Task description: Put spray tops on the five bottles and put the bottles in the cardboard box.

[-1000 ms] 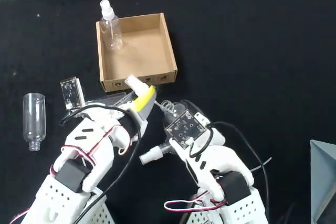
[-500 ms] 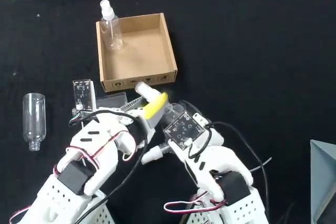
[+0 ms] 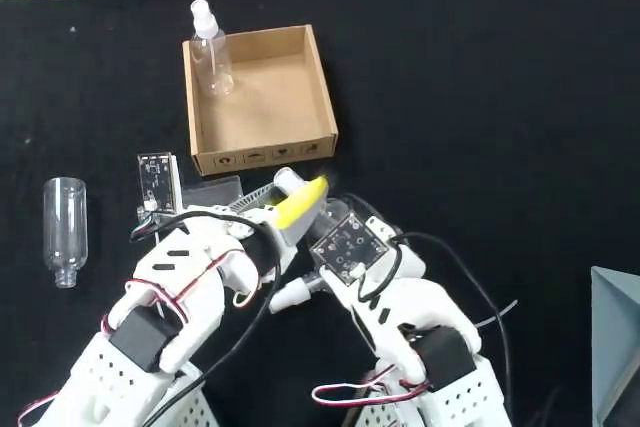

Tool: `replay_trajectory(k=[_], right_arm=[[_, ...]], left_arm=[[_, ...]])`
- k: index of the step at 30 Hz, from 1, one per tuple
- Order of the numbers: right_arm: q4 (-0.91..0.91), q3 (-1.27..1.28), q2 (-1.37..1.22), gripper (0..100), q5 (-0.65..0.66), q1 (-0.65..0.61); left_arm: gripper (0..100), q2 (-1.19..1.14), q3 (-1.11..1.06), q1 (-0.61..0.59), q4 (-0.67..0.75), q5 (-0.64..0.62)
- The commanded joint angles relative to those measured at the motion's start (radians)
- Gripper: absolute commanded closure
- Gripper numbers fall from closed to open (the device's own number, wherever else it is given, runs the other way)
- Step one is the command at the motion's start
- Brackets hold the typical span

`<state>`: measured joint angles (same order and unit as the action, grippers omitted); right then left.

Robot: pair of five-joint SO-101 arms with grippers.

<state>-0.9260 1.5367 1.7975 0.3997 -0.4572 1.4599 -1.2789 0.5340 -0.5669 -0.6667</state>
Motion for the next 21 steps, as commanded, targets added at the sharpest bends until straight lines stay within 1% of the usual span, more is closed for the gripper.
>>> replay_trajectory(k=[1,7,12,21], right_arm=[[0.005,-0.002,0.111,95.6,-0.057,-0.011],[0.008,-0.002,0.111,95.6,-0.063,-0.011],[0.026,0.001,0.111,95.6,-0.064,-0.012],[0.026,0.008,0.111,95.6,-0.064,-0.015]], left_arm=[[81,0.015,0.008,0.005,-0.008,0.006],[81,0.015,0.005,0.008,-0.009,0.011],[81,0.017,0.016,0.007,-0.055,0.012],[80,0.017,0.039,0.007,-0.061,0.008]])
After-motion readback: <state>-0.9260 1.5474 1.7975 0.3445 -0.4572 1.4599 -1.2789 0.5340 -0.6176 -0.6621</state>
